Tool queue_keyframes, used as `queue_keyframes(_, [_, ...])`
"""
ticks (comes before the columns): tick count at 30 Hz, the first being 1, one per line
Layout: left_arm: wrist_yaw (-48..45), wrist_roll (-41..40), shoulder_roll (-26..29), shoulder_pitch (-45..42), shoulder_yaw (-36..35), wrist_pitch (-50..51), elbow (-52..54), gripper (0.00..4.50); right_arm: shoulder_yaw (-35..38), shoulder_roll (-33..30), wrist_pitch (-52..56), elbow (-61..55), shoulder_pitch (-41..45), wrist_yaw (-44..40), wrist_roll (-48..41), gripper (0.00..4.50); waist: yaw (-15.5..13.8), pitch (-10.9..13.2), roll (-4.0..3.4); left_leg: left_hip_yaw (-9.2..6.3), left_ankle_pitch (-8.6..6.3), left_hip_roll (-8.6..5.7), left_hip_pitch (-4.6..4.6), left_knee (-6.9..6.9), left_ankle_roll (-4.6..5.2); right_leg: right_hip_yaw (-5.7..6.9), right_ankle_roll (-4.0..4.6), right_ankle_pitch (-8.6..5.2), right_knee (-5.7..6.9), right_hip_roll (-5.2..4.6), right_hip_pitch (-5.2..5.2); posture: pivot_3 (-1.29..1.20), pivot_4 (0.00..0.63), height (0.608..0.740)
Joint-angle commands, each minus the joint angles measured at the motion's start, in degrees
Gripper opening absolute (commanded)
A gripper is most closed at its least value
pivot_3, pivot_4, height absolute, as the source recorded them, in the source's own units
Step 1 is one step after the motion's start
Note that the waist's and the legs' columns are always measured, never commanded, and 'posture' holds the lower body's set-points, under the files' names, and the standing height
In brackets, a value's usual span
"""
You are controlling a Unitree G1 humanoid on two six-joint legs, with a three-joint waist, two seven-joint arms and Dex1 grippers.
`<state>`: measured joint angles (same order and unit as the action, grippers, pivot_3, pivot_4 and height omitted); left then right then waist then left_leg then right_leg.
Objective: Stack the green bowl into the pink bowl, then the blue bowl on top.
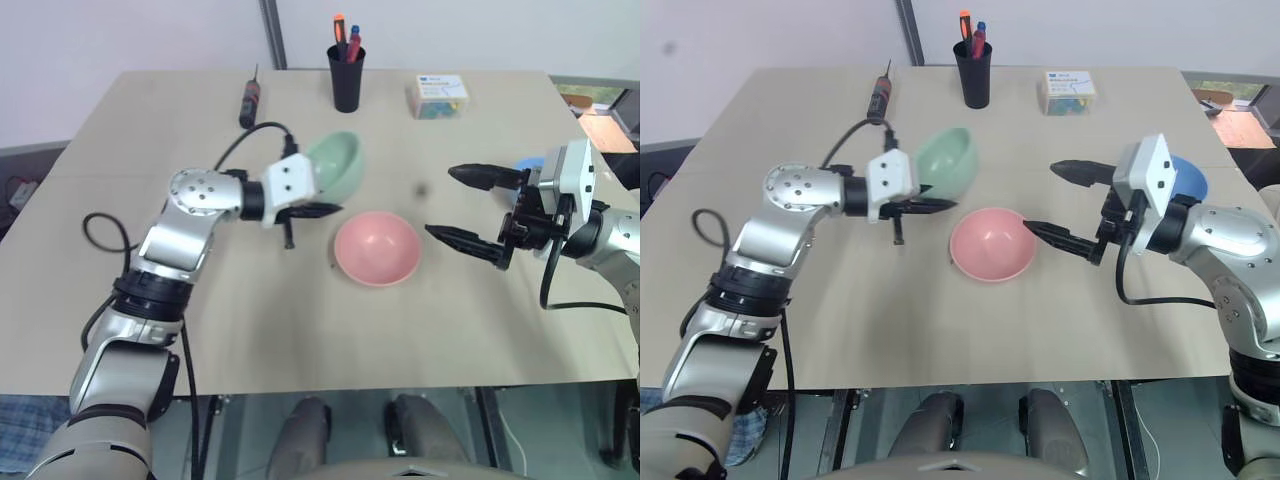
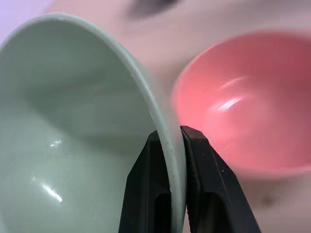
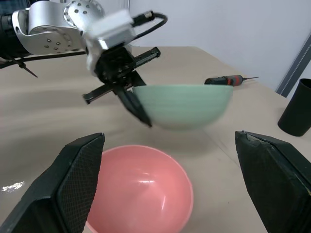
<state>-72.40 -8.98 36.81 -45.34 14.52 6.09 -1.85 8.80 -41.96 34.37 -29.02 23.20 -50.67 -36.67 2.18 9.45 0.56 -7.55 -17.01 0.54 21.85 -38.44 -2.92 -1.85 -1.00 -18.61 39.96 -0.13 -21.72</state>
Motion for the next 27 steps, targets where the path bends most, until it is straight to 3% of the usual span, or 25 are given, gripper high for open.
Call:
queue_keyframes(1, [-10.9, -3.0, 0.8, -1.5, 3.4, -6.5, 4.1, 0.04, 0.5, 0.1, -1.6, -0.7, 1.2, 0.6, -0.3, 4.5, 0.2, 0.0, -0.01, 0.02, 0.0, 0.0, -0.02, 0.01, 0.0, -0.02, 0.0, 0.0, 0.0, 0.0, 0.0, 0.0, 0.15, 0.74])
queue_keyframes(7, [-12.2, -0.3, -2.6, -3.0, 6.1, -13.9, -0.1, 0.04, 1.0, -0.1, -1.8, -1.6, 0.7, 1.8, -0.2, 4.5, 0.2, 0.0, -0.05, 0.07, 0.0, 0.02, -0.08, -0.04, 0.02, -0.09, 0.0, 0.0, 0.12, 0.05, 0.01, 0.0, 0.15, 0.74])
queue_keyframes(11, [-10.6, 1.0, -3.8, -3.2, 5.4, -16.5, -2.7, 1.49, 2.0, -0.7, -1.6, -2.2, 0.0, 2.5, -0.6, 4.5, 0.2, 0.0, -0.04, 0.05, -0.01, 0.0, -0.05, -0.08, 0.03, -0.09, 0.0, 0.0, 0.1, 0.05, 0.01, 0.0, 0.15, 0.74])
queue_keyframes(13, [-9.1, 1.1, -4.4, -2.9, 4.4, -17.5, -3.5, 2.41, 2.3, -1.0, -1.7, -2.2, -0.3, 2.7, -0.6, 4.5, 0.2, 0.0, -0.04, 0.04, -0.01, 0.01, -0.05, -0.07, 0.03, -0.08, 0.0, 0.0, 0.09, 0.05, 0.01, 0.0, 0.15, 0.74])
queue_keyframes(18, [-4.6, -0.3, -5.7, -3.0, 1.3, -17.9, -5.0, 4.2, 2.1, -1.0, -2.0, -1.7, -0.4, 2.9, -0.5, 4.5, 0.2, 0.0, -0.04, 0.04, -0.01, 0.0, -0.05, -0.08, 0.03, -0.08, 0.0, 0.0, 0.1, 0.03, 0.01, 0.0, 0.15, 0.74])
queue_keyframes(19, [-3.0, -3.2, -6.6, -2.7, -0.7, -14.6, -4.6, 4.38, 1.8, -1.0, -2.1, -1.3, -0.3, 2.9, 0.0, 4.5, 0.2, 0.0, -0.04, 0.03, -0.01, 0.0, -0.05, -0.09, 0.03, -0.07, 0.0, 0.0, 0.12, 0.04, 0.01, 0.0, 0.15, 0.74])
queue_keyframes(27, [7.5, -24.8, -6.5, 5.1, -16.4, 12.4, 5.0, 4.38, -2.0, -4.4, -5.7, 8.3, 1.6, 4.3, 11.5, 4.5, 0.4, 0.0, -0.04, 0.04, 0.0, 0.02, -0.11, -0.15, 0.03, -0.1, -0.01, 0.0, 0.26, 0.03, 0.0, 0.0, 0.15, 0.74])
